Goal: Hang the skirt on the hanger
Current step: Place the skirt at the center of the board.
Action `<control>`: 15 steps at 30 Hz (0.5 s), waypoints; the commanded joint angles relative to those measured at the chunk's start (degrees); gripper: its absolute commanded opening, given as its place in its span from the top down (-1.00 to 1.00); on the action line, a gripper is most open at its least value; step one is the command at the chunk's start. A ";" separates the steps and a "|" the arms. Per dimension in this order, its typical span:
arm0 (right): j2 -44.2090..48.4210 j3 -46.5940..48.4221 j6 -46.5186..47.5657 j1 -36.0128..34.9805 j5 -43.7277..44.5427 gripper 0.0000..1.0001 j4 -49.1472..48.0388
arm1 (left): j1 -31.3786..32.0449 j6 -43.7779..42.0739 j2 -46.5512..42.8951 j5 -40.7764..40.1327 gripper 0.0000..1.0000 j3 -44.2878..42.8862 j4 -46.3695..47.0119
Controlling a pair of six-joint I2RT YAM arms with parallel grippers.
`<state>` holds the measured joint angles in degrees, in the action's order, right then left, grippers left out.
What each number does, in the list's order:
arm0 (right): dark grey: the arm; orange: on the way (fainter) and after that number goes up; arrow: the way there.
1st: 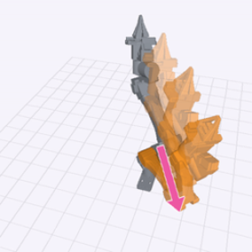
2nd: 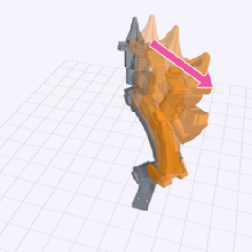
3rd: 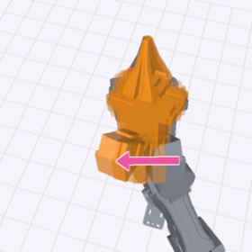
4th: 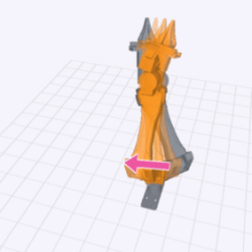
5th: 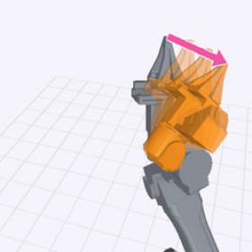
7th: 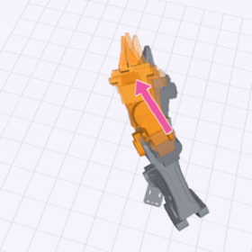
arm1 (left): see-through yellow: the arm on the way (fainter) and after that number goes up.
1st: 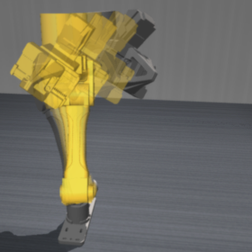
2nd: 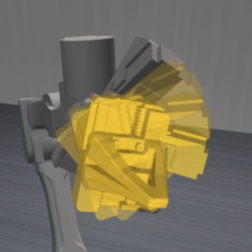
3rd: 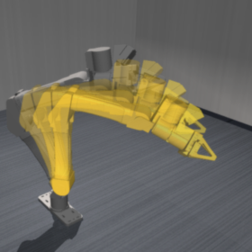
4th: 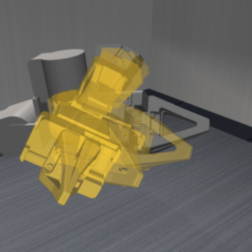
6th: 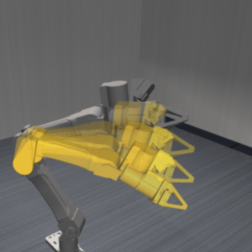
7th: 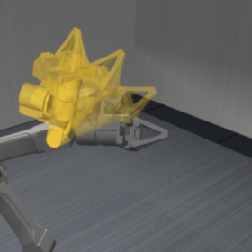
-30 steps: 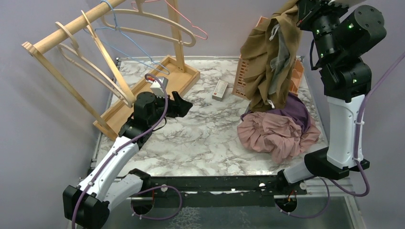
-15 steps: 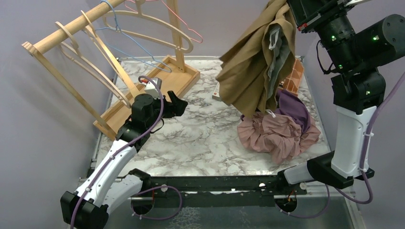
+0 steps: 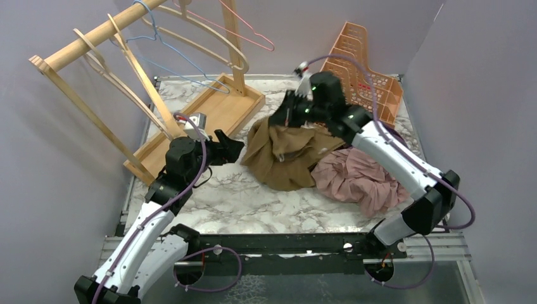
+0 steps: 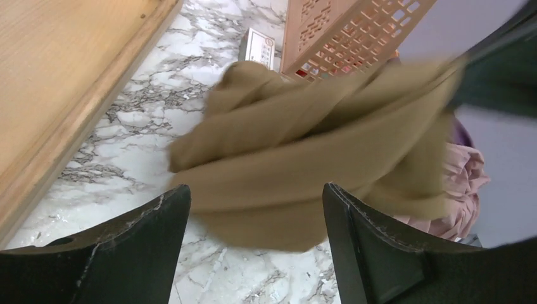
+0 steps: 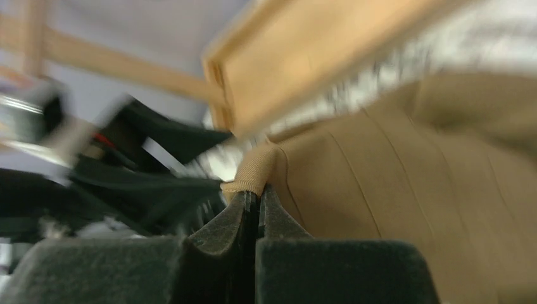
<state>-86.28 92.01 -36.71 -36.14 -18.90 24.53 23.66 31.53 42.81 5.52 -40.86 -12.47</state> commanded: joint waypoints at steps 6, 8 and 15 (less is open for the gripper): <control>-5.88 -16.90 -2.12 -6.31 -5.76 0.92 -4.55 | 0.19 11.33 -5.74 1.07 -0.55 4.87 -6.27; -6.71 -18.25 -2.42 -6.56 -4.99 0.80 -6.38 | 0.19 15.11 -5.59 5.81 -0.54 7.11 -5.78; -8.81 -17.00 -2.91 -7.06 -4.28 0.03 -8.72 | 0.21 18.01 -5.18 20.52 -0.52 11.27 -0.21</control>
<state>-94.76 73.45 -39.07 -42.65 -22.81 20.05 23.70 45.98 38.33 15.62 -29.58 -16.05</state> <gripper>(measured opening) 0.418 0.759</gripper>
